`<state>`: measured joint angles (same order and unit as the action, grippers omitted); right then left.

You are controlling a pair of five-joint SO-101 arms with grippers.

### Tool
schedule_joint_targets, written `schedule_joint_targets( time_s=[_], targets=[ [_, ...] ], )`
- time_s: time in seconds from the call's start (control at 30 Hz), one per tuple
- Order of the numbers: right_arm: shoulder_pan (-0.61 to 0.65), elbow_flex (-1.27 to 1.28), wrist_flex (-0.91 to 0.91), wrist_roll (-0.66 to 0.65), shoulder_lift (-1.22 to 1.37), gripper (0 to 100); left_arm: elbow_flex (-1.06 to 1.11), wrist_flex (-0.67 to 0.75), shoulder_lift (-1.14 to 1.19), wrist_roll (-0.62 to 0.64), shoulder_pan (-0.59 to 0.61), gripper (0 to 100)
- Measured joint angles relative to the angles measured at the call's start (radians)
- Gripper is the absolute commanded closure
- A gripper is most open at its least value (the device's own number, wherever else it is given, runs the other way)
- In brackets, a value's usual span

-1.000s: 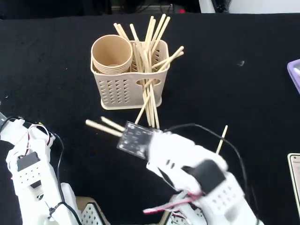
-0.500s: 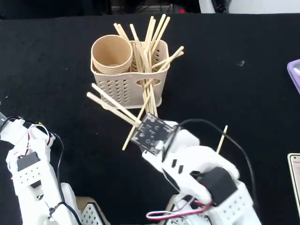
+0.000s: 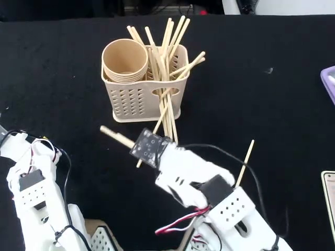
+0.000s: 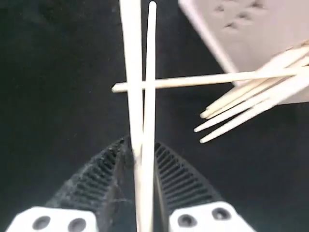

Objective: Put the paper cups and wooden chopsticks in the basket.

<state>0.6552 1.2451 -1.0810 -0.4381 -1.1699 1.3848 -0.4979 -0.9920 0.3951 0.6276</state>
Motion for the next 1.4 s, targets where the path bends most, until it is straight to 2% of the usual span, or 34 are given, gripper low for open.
schedule_joint_targets(
  time_s=[0.1,0.3,0.47,0.73,0.97,1.13,1.4],
  targets=[
    [0.032,0.071,-0.003,-0.055,0.000,98.8,0.000,0.000,0.000,0.000,0.000,91],
    [0.012,0.115,-0.003,-0.141,0.000,97.6,0.000,0.000,0.000,0.000,0.000,91],
    [-0.015,0.120,-0.017,-0.178,0.000,83.8,0.000,0.000,0.000,0.000,-0.002,91],
    [-0.120,0.120,-0.018,-0.213,0.000,87.1,0.000,0.000,0.000,0.000,-0.002,91],
    [-0.129,0.120,-0.006,-0.221,0.017,84.8,0.000,0.000,0.000,0.000,-0.002,91],
    [-0.078,0.112,0.044,-0.169,0.196,83.2,0.000,0.000,0.000,0.000,-0.002,91],
    [-0.003,-0.080,0.107,-0.141,0.589,83.2,0.000,0.000,0.000,0.000,-0.002,91]
  ],
)
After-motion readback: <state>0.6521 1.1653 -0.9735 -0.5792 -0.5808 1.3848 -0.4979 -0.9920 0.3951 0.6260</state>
